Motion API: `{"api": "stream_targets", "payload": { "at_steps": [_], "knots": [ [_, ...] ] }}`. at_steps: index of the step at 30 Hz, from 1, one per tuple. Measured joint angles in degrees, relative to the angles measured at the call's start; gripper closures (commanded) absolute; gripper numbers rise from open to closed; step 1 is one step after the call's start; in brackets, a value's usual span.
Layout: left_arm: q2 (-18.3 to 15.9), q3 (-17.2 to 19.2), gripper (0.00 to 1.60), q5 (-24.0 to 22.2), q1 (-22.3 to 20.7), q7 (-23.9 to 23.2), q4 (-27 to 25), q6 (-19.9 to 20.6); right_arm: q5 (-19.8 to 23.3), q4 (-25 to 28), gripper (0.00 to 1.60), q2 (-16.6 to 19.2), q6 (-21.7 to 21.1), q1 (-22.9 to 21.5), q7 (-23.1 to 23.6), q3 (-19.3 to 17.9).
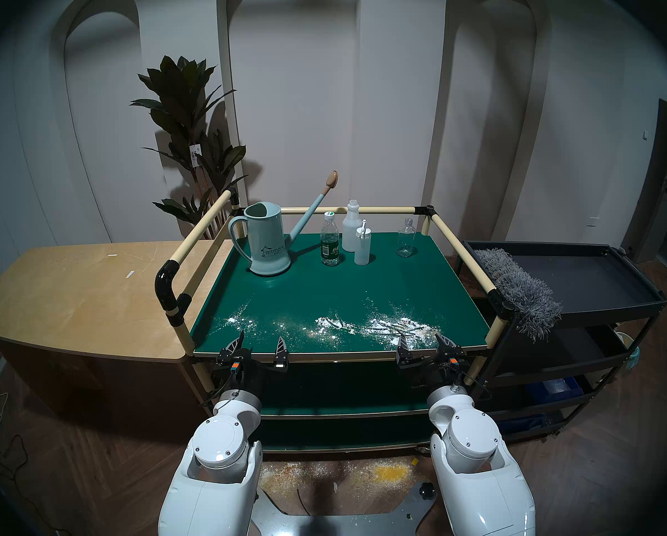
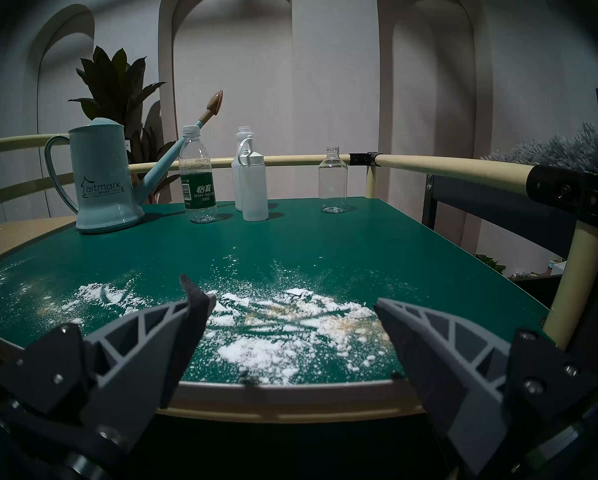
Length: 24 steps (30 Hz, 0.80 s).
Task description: Dust the shelf with the duster
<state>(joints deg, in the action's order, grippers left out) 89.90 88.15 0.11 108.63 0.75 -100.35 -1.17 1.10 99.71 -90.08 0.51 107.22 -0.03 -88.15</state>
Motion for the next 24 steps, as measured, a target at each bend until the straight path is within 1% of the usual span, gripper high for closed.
{"api": "stream_targets", "payload": {
  "at_steps": [3, 7, 13, 18, 24],
  "knots": [
    [0.4, 0.7, 0.00, -0.5, 0.0, 0.8, -1.5, 2.3, -0.2, 1.5, 0.00, 0.4, -1.3, 0.0, 0.2, 0.0],
    [0.7, 1.7, 0.00, -0.6, -0.6, 2.0, -4.5, 5.8, -1.6, 4.0, 0.00, 1.4, -3.1, -0.2, 0.5, 0.2],
    [0.4, 1.9, 0.00, 0.3, -1.6, 2.9, -9.2, 10.9, -3.7, 7.9, 0.00, 2.8, -6.9, -0.5, 1.2, 1.0],
    [0.0, 0.9, 0.00, 0.4, -1.8, 1.9, -12.8, 15.5, -5.0, 11.4, 0.00, 3.7, -8.3, -1.5, 1.8, 1.3],
    [-0.9, -0.9, 0.00, 0.4, -1.8, -0.3, -16.4, 20.0, -5.8, 15.4, 0.00, 4.7, -10.4, -2.9, 2.0, -0.8]
  ]
}}
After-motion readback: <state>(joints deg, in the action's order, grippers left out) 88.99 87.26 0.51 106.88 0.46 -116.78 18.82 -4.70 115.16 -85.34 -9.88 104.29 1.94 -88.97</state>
